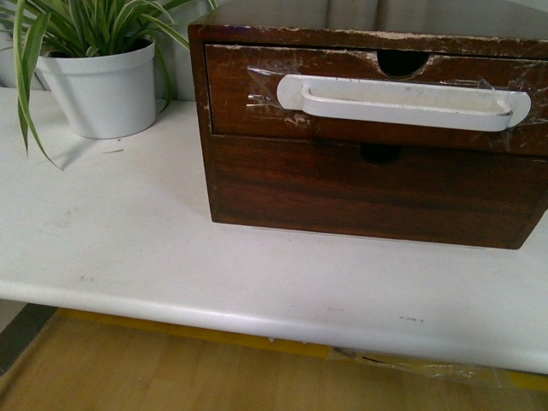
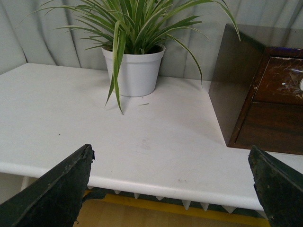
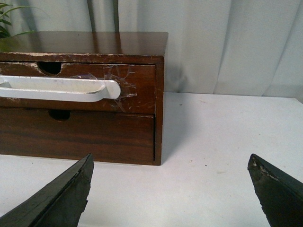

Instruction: Open drawer

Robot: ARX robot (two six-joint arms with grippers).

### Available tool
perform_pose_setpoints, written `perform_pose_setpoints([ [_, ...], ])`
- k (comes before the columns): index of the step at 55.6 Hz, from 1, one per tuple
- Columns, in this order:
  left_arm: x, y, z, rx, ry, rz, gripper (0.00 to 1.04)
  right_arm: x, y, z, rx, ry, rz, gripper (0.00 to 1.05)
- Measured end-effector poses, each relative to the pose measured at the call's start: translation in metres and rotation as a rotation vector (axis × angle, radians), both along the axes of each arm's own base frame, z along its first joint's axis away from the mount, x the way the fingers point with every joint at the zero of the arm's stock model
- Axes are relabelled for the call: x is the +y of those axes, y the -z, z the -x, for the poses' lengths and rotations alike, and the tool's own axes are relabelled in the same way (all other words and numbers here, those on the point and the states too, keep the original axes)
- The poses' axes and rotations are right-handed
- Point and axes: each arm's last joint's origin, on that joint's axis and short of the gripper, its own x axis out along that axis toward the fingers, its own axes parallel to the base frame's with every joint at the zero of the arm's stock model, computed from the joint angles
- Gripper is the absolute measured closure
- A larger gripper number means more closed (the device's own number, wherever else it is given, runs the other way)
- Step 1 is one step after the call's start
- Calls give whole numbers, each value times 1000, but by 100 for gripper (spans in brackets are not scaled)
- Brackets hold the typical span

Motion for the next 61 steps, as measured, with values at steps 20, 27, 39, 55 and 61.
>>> perform_pose_setpoints([
  [20, 0, 0, 0, 0, 0, 0, 6, 0, 0, 0, 0, 0, 0, 9],
  [27, 0, 0, 0, 0, 0, 0, 6, 0, 0, 0, 0, 0, 0, 9],
  [39, 0, 0, 0, 0, 0, 0, 6, 0, 0, 0, 0, 0, 0, 9],
  [55, 0, 0, 0, 0, 0, 0, 6, 0, 0, 0, 0, 0, 0, 9],
  [61, 0, 0, 0, 0, 0, 0, 6, 0, 0, 0, 0, 0, 0, 9],
])
